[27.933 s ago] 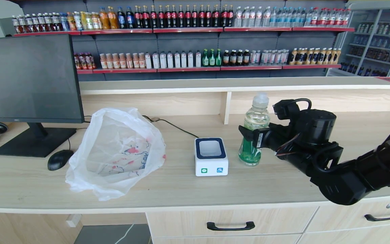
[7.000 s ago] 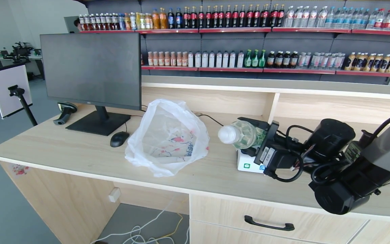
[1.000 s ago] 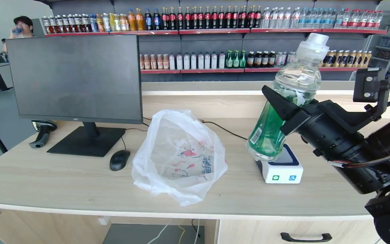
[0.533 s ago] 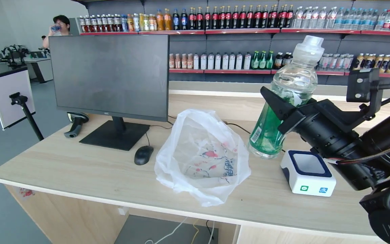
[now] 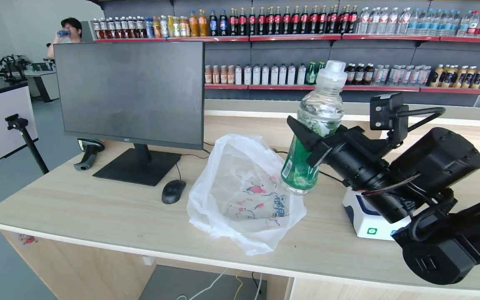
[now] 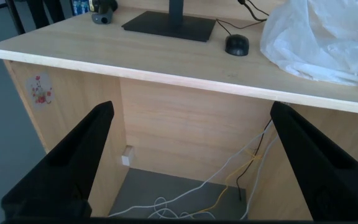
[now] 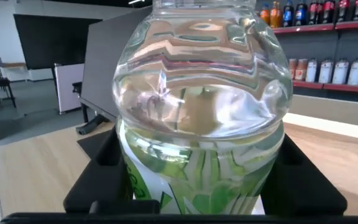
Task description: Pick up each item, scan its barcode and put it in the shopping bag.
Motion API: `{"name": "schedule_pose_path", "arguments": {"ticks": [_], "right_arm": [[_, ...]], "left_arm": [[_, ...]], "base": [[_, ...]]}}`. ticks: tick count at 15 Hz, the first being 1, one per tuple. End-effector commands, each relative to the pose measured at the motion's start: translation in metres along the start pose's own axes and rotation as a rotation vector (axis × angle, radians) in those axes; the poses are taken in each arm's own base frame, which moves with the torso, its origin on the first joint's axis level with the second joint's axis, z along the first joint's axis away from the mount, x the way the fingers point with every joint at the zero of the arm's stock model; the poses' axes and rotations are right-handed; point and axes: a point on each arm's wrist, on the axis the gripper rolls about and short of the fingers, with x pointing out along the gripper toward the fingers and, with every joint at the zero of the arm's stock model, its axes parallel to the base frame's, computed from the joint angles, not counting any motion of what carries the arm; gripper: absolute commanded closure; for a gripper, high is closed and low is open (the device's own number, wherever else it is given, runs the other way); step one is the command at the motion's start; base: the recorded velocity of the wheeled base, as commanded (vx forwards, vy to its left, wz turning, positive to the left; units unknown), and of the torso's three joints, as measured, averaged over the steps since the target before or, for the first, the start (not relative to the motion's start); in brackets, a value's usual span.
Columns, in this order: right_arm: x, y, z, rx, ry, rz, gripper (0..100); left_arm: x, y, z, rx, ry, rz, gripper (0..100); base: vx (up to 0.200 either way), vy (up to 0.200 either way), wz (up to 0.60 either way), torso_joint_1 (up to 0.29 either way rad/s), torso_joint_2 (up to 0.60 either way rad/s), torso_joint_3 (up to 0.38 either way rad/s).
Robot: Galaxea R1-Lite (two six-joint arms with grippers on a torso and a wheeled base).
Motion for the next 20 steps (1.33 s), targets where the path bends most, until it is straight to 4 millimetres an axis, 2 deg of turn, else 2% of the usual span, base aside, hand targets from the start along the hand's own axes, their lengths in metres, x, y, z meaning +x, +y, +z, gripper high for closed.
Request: {"name": "schedule_pose_path", "arguments": {"ticks": [1, 9, 11, 20], "right_arm": [[0.017, 0.014, -0.031, 0.021, 0.04, 0.049, 100], [0.046, 0.009, -0.078, 0.038, 0.058, 0.058, 100], [0.046, 0.008, -0.088, 0.037, 0.081, 0.057, 100], [0.055, 0.005, -0.107, 0.051, 0.084, 0.052, 100]], "left_arm": [[0.0, 0.0, 0.0, 0.0, 0.0, 0.0, 0], [0.0, 0.0, 0.0, -0.002, 0.0, 0.002, 0], [0.0, 0.0, 0.0, -0.002, 0.0, 0.0, 0], [0.0, 0.0, 0.0, 0.0, 0.0, 0.0, 0]], "base": [[0.0, 0.0, 0.0, 0.0, 0.0, 0.0], [0.0, 0.0, 0.0, 0.0, 0.0, 0.0], [0.0, 0.0, 0.0, 0.0, 0.0, 0.0], [0.0, 0.0, 0.0, 0.0, 0.0, 0.0]]}}
